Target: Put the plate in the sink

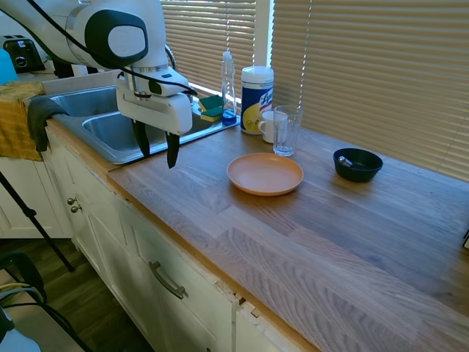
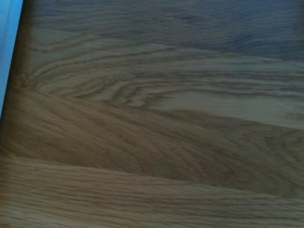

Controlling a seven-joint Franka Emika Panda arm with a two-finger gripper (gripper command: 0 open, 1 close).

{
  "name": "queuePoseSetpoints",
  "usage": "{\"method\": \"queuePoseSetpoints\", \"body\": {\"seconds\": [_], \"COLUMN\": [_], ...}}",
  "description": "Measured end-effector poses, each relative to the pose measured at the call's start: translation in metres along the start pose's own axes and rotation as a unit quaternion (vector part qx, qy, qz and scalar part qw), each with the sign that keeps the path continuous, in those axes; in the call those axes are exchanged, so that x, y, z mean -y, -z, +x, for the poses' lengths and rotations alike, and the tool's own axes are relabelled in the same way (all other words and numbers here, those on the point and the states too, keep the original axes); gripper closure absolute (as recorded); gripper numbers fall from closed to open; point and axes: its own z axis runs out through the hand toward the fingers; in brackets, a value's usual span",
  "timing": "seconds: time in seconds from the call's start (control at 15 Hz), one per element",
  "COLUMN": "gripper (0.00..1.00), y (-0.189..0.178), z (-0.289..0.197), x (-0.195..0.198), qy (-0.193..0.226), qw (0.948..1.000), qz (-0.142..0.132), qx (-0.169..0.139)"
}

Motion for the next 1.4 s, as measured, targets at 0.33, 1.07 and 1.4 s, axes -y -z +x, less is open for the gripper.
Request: {"method": "queuePoseSetpoints", "body": {"seconds": [0.33,1.07,1.4], "gripper": [0.0,0.0,0.0], "y": [0.015,0.02,-0.012], "z": [0.015,0.197,0.267], "x": [0.001,-0.07,-0.107], "qy": [-0.015,-0.094,-0.109], "qw": [0.9998,0.9943,0.9905], "qz": [0.012,0.05,0.08], "qx": [-0.006,0.008,0.025]}}
